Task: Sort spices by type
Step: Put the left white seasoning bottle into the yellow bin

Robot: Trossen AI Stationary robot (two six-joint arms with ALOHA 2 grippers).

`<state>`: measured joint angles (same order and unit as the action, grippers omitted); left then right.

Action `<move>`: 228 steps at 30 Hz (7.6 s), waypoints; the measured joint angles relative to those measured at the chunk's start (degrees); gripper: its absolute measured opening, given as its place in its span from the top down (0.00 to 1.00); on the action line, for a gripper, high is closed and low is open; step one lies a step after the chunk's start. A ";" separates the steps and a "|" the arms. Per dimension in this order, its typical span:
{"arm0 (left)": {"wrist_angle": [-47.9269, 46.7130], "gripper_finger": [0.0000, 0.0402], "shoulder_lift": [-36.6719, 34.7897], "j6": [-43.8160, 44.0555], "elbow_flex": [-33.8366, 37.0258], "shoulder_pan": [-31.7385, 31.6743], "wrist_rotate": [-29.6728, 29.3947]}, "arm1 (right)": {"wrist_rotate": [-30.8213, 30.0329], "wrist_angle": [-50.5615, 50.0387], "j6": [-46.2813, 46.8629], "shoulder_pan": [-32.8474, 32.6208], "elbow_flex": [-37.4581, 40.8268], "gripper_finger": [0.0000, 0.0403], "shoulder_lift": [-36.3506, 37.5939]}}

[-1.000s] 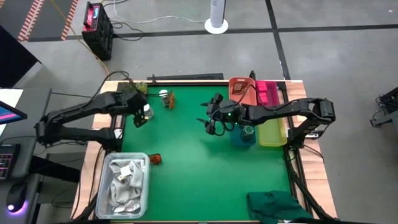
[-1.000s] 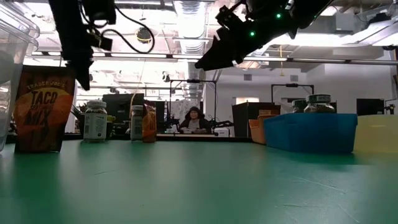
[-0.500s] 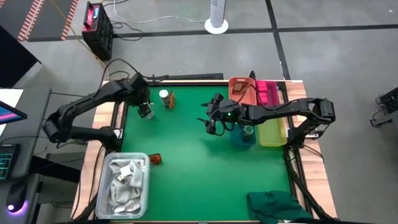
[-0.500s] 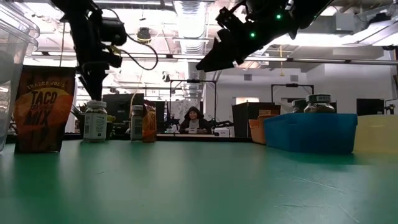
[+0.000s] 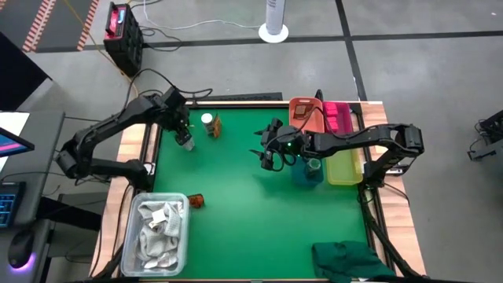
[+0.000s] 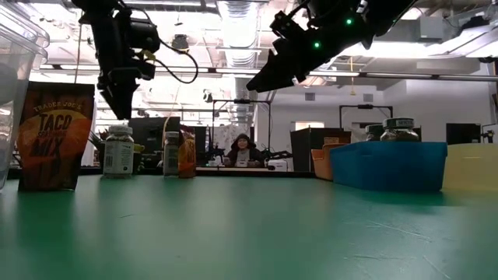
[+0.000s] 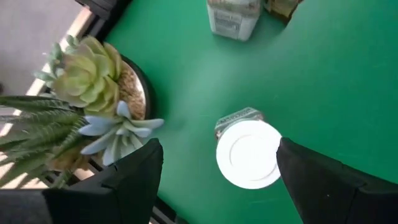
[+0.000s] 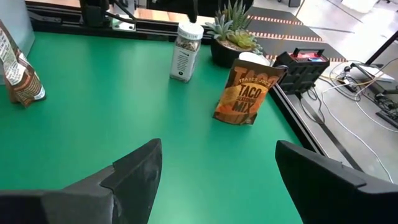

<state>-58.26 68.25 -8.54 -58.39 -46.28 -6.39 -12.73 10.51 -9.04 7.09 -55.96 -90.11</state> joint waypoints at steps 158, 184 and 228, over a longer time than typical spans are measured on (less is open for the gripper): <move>49.99 0.35 -30.01 8.29 21.60 53.32 -40.62 | 24.92 3.80 -0.44 0.65 -41.05 0.16 -37.88; 49.60 0.35 -33.07 5.34 23.02 59.34 -49.37 | 26.32 -1.35 -2.64 1.31 -44.01 0.18 -45.14; 50.03 0.35 -28.41 6.04 23.04 59.49 -37.26 | 3.12 -63.53 6.35 6.08 -34.77 0.44 -5.20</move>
<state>-8.23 39.84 -2.50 -35.35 13.21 -43.65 -9.61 -53.02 -2.69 13.18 -90.73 -95.31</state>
